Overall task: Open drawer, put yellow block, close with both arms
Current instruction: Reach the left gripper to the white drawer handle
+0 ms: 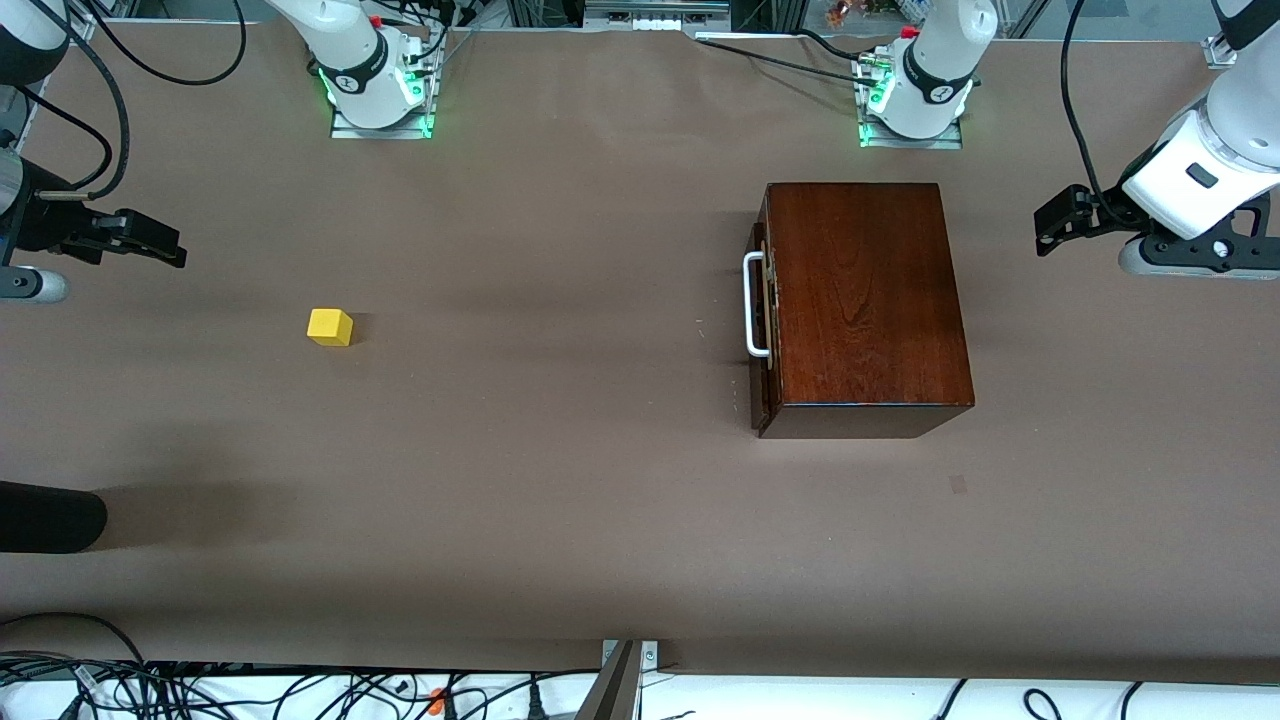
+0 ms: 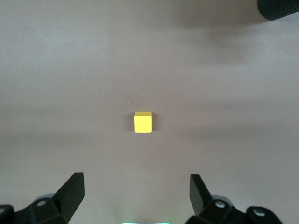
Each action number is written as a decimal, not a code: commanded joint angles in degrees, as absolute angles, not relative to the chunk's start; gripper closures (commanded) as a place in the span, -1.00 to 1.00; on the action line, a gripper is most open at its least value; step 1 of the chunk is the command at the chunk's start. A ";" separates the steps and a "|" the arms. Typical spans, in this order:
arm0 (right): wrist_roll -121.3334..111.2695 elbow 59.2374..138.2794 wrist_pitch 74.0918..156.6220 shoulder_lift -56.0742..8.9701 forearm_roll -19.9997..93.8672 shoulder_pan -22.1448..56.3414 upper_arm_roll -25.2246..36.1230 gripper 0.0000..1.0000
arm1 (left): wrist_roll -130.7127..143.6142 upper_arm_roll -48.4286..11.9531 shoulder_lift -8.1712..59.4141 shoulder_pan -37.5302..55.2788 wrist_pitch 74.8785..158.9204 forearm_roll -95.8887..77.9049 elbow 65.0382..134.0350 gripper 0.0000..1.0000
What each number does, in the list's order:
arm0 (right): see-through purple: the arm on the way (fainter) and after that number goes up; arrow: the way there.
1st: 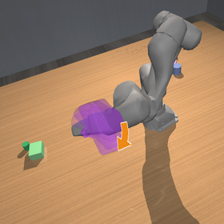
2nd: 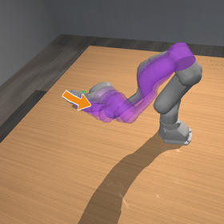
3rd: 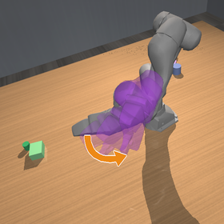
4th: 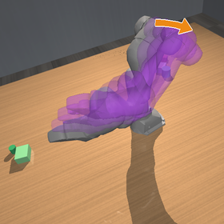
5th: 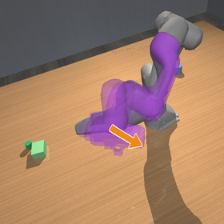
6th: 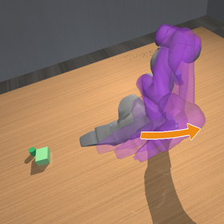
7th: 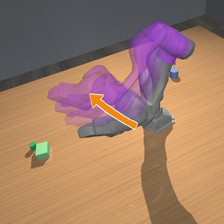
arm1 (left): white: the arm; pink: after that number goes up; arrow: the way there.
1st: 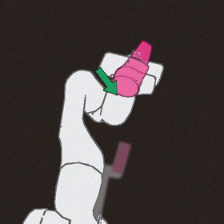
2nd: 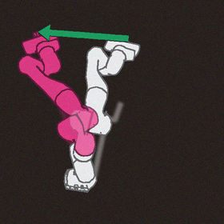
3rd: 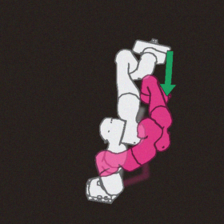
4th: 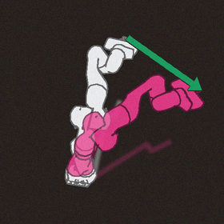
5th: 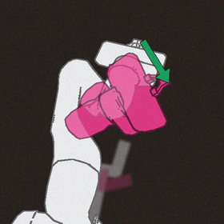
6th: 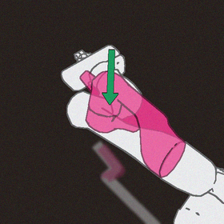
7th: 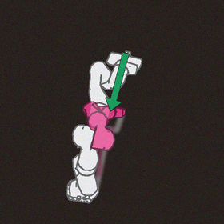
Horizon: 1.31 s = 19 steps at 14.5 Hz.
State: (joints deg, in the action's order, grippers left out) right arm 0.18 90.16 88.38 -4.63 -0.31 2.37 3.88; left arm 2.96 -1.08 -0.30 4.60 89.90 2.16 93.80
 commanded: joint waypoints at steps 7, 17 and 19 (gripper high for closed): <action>0.79 88.59 87.80 -5.27 -0.09 1.49 3.16 -1.00 | 2.72 -1.14 0.53 4.57 87.89 1.41 91.85 -1.00; 0.79 88.59 87.80 -5.27 -0.09 1.49 3.16 -1.00 | 3.34 -5.09 1.49 5.10 82.71 1.41 91.93 -1.00; 0.79 88.59 87.80 -5.27 -0.09 1.49 3.16 -1.00 | 3.25 -7.99 3.42 5.27 82.71 1.32 91.93 -1.00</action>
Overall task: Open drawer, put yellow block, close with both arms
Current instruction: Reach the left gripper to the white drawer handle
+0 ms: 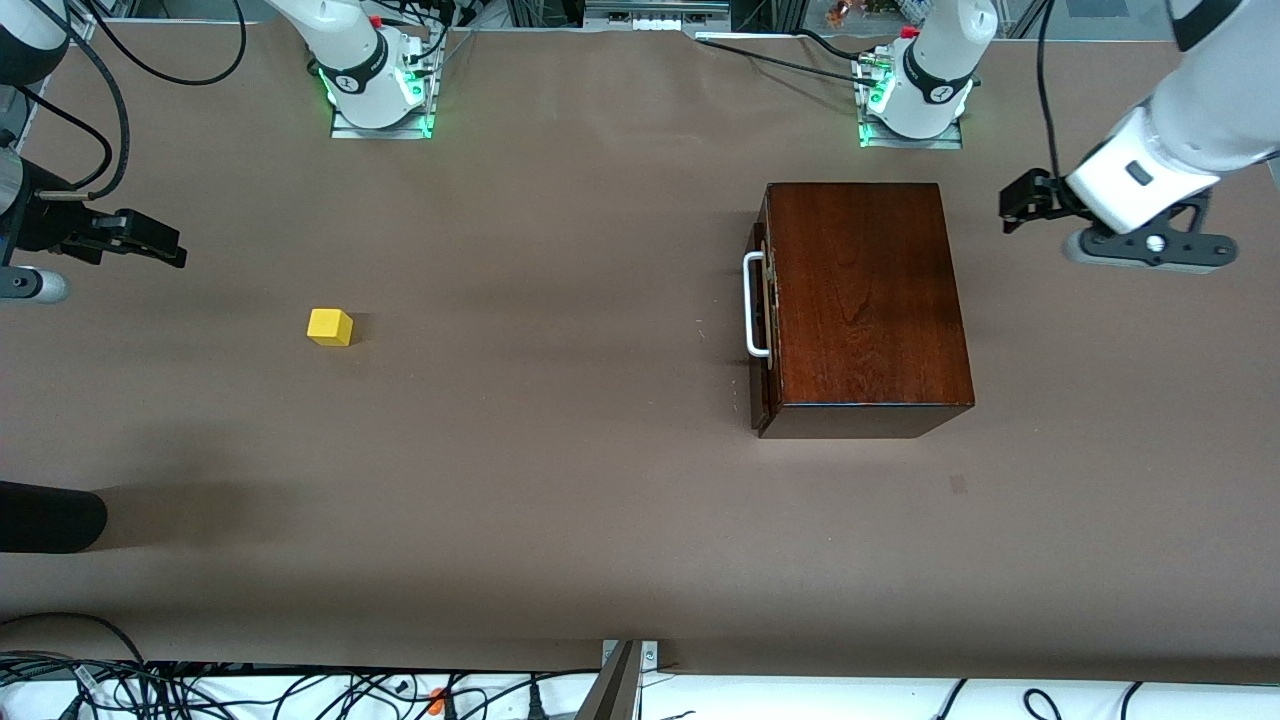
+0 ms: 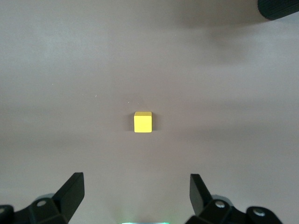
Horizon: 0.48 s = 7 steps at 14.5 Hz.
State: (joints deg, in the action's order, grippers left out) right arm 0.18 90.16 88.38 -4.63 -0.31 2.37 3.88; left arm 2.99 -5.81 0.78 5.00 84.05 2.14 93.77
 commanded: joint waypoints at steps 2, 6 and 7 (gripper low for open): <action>0.79 88.59 87.80 -5.27 -0.09 1.49 3.16 -1.00 | 3.51 -12.36 6.66 5.62 83.41 1.32 91.76 -1.00; 0.79 88.68 87.80 -5.27 -0.09 1.49 3.16 -1.00 | 12.09 -18.45 12.38 6.94 90.33 1.58 91.76 -1.00; 0.79 88.59 87.80 -5.27 -0.09 1.49 3.16 -1.00 | 16.65 -18.80 14.13 8.86 92.09 1.84 90.89 -1.00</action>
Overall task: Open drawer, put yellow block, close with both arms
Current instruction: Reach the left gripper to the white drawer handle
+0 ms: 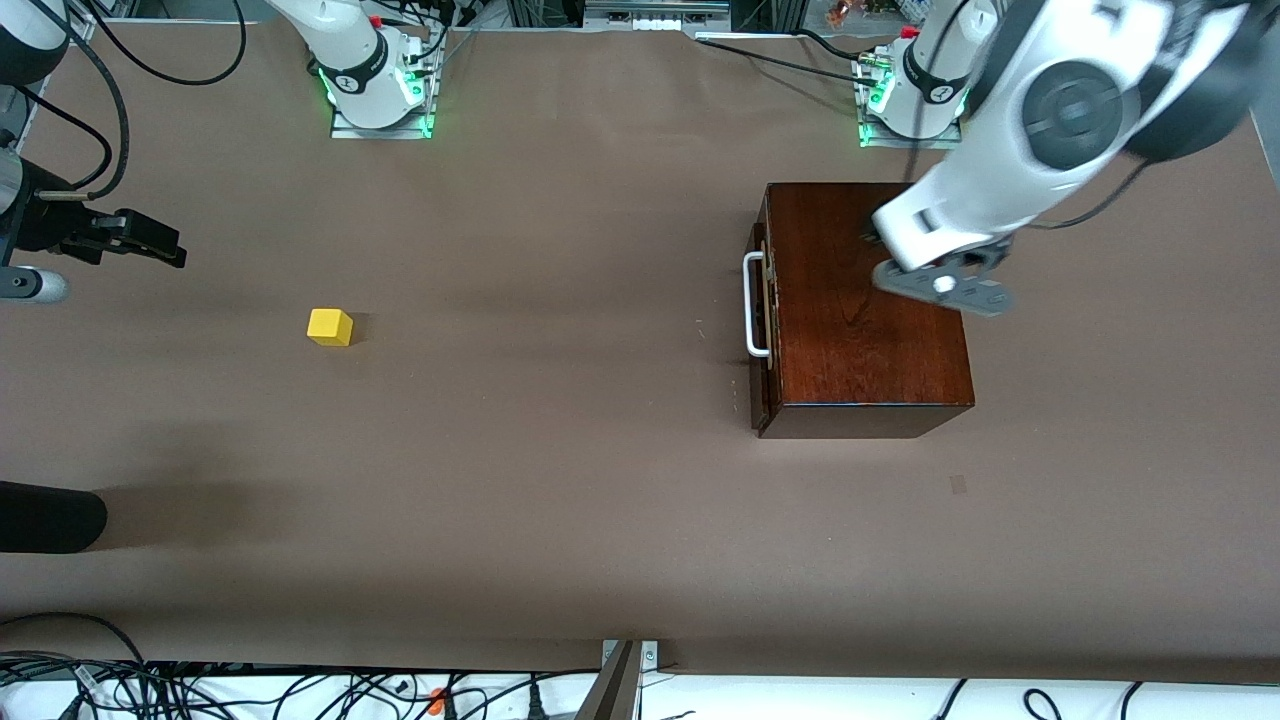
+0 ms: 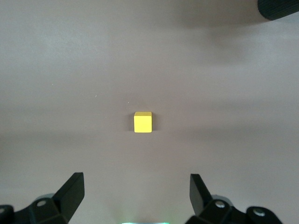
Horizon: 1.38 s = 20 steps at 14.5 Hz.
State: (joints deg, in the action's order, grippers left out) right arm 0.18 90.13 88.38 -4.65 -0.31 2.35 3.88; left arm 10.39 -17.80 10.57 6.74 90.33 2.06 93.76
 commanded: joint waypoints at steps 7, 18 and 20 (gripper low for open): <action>0.79 88.59 87.80 -5.27 -0.09 1.49 3.16 -1.00 | 36.63 -18.63 26.01 22.22 97.01 6.05 83.32 -1.00; 0.79 88.59 87.80 -5.27 -0.09 1.49 3.16 -1.00 | 40.95 -18.63 28.30 25.22 106.17 14.76 91.40 -1.00; 0.79 88.59 87.80 -5.27 -0.09 1.49 3.16 -1.00 | 41.13 -18.72 28.21 25.22 107.31 15.73 92.54 -1.00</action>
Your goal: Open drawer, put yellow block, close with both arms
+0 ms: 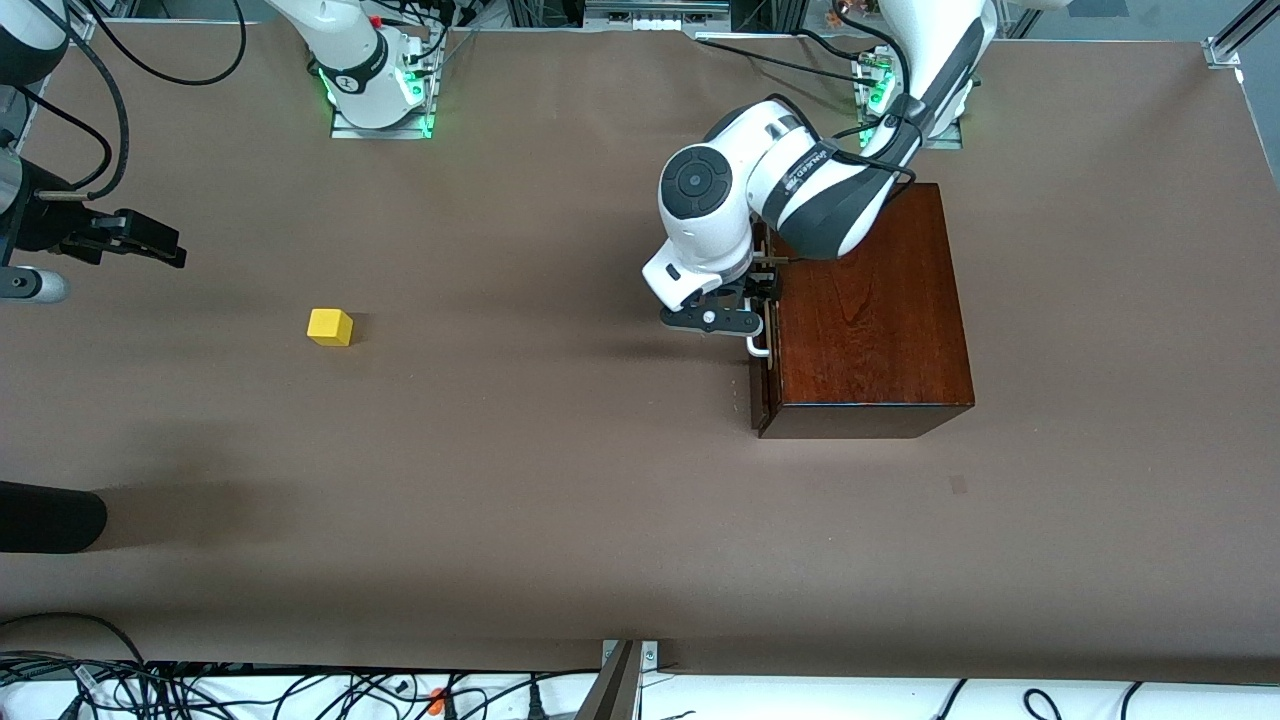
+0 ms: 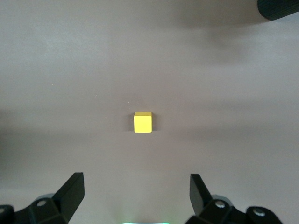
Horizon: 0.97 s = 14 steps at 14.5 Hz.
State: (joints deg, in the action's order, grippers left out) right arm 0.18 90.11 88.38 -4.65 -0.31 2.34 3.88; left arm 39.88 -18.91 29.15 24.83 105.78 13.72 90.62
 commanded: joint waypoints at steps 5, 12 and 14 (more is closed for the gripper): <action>0.79 88.59 87.89 -5.27 -0.17 1.49 3.16 -1.00 | 43.15 -18.63 29.53 26.28 108.62 17.04 92.81 -1.00; -0.08 88.68 88.95 -4.83 -0.70 1.49 3.16 -1.00 | 49.55 -18.72 31.37 28.20 112.23 20.04 95.01 -1.00; -0.17 88.68 89.03 -4.83 -0.79 1.49 3.16 -1.00 | 52.55 -18.72 32.16 29.35 113.73 20.04 94.92 -1.00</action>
State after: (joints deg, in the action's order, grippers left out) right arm 0.17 89.87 89.28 -4.65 -0.32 2.34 3.88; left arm 48.77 -18.88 31.26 27.61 111.54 18.49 94.86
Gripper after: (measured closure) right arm 0.000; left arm 0.000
